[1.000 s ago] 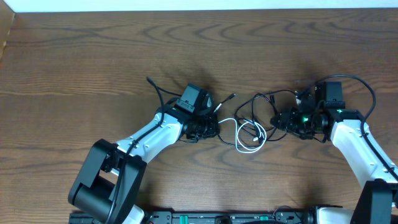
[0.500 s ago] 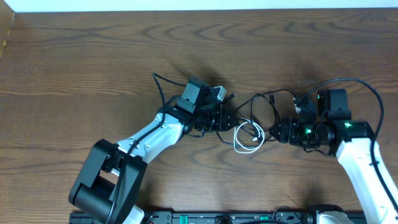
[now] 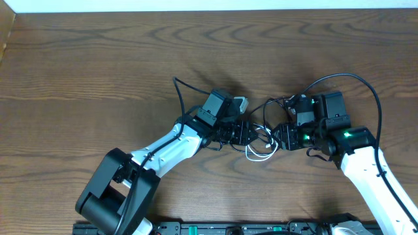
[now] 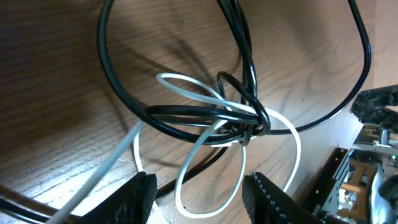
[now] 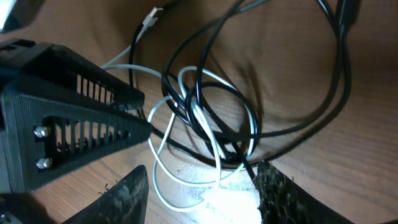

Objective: Untangle cables

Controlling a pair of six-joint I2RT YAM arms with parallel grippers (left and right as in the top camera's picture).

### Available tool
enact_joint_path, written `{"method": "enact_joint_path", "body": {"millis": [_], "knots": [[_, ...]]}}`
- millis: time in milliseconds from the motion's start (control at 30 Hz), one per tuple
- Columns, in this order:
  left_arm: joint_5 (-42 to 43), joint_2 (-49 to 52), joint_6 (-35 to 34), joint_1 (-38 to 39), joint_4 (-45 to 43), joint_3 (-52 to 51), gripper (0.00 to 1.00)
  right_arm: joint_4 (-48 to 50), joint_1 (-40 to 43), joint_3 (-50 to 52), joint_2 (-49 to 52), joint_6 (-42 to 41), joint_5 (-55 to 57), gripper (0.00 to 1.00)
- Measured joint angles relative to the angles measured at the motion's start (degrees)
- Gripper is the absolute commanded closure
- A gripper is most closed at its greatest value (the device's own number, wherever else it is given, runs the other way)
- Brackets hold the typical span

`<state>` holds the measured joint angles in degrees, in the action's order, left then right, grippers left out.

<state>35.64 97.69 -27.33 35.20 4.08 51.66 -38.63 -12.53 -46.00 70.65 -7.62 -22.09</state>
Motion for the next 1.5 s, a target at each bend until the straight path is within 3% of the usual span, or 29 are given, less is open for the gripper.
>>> {"method": "enact_joint_path", "body": {"millis": [200, 300, 500, 600, 733, 767, 833, 933, 1000, 1133, 1500], "knots": [[0.0, 1.1, 0.3, 0.7, 0.0, 0.0, 0.51, 1.1, -0.5, 0.0, 1.5, 0.0, 0.7, 0.55], [0.0, 2.1, 0.5, 1.5, -0.1, 0.0, 0.66, 1.1, -0.5, 0.0, 4.3, 0.0, 0.8, 0.57], [0.0, 4.0, 0.6, 2.8, -0.1, 0.0, 0.68, 2.9, -0.5, 0.0, 11.1, 0.0, -1.3, 0.59], [0.0, 4.8, 0.9, 2.8, -0.1, 0.0, 0.92, 3.8, -0.5, 0.0, 13.6, -0.1, -2.8, 0.64], [-0.2, 4.9, 0.6, 2.8, -0.7, 0.0, 0.93, 5.4, -0.5, 0.0, 16.1, 0.0, -3.9, 0.68], [-0.2, 4.9, 0.6, 2.8, -0.7, 0.0, 0.93, 5.8, -0.5, 0.0, 16.5, 0.1, -4.1, 0.73], [-0.2, 4.9, 0.6, 2.7, -0.7, 0.0, 0.93, 6.1, -0.5, 0.0, 16.9, 0.2, -4.1, 0.92], [-0.2, 4.9, 0.6, 2.3, 0.0, 0.0, 0.93, 6.2, -0.5, 0.0, 17.0, -0.9, -3.1, 0.92], [-0.1, 4.9, 0.7, 1.3, 1.1, 0.0, 0.93, 5.5, -0.5, 0.0, 17.0, -3.2, -0.3, 0.97], [0.0, 4.5, 2.1, -2.2, 4.9, 0.0, 0.93, 2.3, -0.5, 0.0, 17.0, -12.1, 10.1, 0.99], [-1.5, -5.0, 8.8, -17.0, 16.6, 0.0, 0.93, 0.6, -0.2, 0.0, 17.0, -21.7, 17.4, 0.98]]}}
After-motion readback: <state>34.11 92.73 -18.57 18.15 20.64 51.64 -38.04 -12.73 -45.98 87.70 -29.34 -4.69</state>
